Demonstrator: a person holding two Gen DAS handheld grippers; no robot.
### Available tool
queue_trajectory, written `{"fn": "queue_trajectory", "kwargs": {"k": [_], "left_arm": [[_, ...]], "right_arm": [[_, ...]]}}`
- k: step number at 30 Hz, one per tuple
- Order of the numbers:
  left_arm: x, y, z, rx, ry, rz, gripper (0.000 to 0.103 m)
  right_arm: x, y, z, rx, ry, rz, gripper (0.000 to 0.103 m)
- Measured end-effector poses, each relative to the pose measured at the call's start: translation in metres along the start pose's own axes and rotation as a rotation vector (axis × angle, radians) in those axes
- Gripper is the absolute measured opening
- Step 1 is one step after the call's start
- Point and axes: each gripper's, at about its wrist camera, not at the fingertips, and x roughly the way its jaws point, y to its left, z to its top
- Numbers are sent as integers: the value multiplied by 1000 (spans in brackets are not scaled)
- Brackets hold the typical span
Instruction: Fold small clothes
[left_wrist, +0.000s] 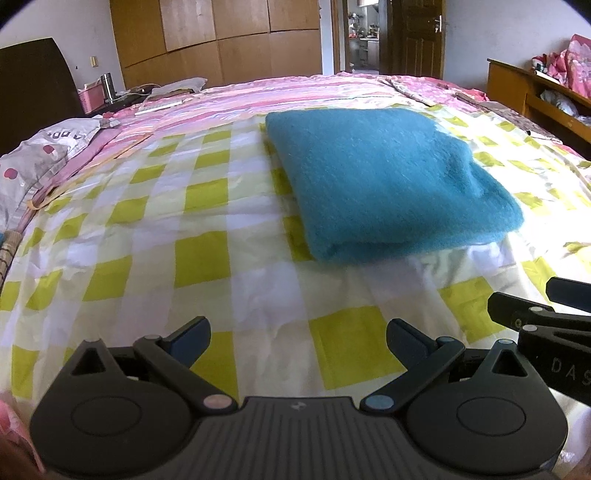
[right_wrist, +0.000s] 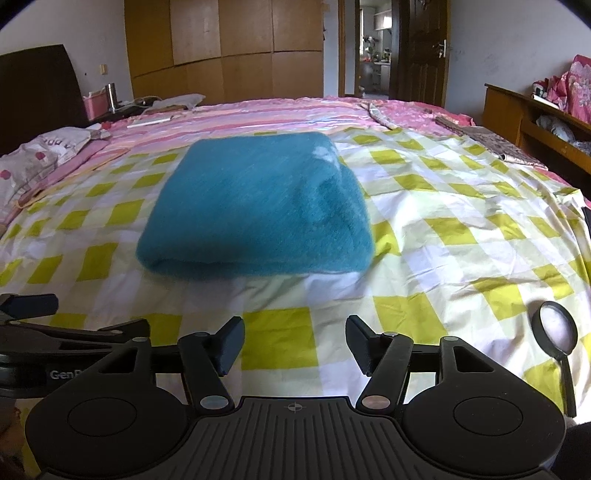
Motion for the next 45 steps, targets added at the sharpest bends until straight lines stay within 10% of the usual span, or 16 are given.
{"fn": "queue_trajectory", "kwargs": {"k": [45], "left_arm": [[-4,-5,-14,37,63,61,103]], "right_arm": [[-2,3,-16,14,27,-22,64]]}}
